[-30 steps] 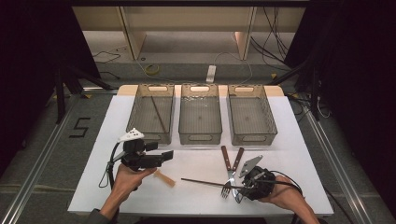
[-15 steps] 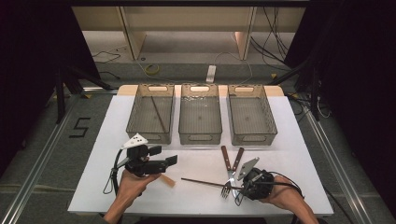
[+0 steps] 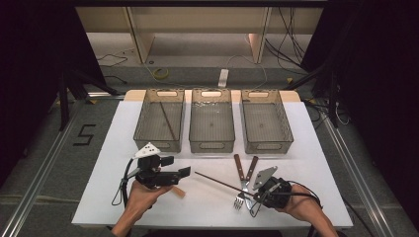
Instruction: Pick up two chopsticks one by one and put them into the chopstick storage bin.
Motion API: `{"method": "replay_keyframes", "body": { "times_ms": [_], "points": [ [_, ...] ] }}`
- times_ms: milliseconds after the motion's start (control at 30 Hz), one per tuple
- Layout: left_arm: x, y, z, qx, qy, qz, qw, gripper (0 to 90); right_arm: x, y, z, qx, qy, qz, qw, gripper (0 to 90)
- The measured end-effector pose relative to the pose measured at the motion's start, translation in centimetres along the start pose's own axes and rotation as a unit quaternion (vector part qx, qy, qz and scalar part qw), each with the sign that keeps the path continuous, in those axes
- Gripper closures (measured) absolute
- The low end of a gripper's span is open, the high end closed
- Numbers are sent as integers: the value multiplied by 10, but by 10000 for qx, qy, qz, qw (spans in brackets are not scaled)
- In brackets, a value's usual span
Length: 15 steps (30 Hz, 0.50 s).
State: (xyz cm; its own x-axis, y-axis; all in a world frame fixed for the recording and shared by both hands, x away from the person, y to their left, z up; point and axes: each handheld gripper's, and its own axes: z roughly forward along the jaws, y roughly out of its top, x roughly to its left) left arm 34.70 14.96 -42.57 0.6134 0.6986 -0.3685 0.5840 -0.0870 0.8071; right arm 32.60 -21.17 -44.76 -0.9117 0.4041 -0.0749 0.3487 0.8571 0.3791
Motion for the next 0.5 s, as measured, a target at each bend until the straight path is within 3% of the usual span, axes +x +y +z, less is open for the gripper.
{"method": "replay_keyframes", "body": {
  "times_ms": [200, 300, 500],
  "points": [
    [-4, -1, 4, 54, -68, -18, 10000, 158, -2, 2, -6, -381, -90, 151, 9991, 855],
    [-9, -2, 8, 60, -137, -42, 9999, 157, -1, 8, -9, -669, -206, 306, 9971, 855],
    [-16, -3, 14, 87, -259, -98, 9996, 157, 7, 19, -12, -1028, -290, 385, 9935, 855]
  ]
}}
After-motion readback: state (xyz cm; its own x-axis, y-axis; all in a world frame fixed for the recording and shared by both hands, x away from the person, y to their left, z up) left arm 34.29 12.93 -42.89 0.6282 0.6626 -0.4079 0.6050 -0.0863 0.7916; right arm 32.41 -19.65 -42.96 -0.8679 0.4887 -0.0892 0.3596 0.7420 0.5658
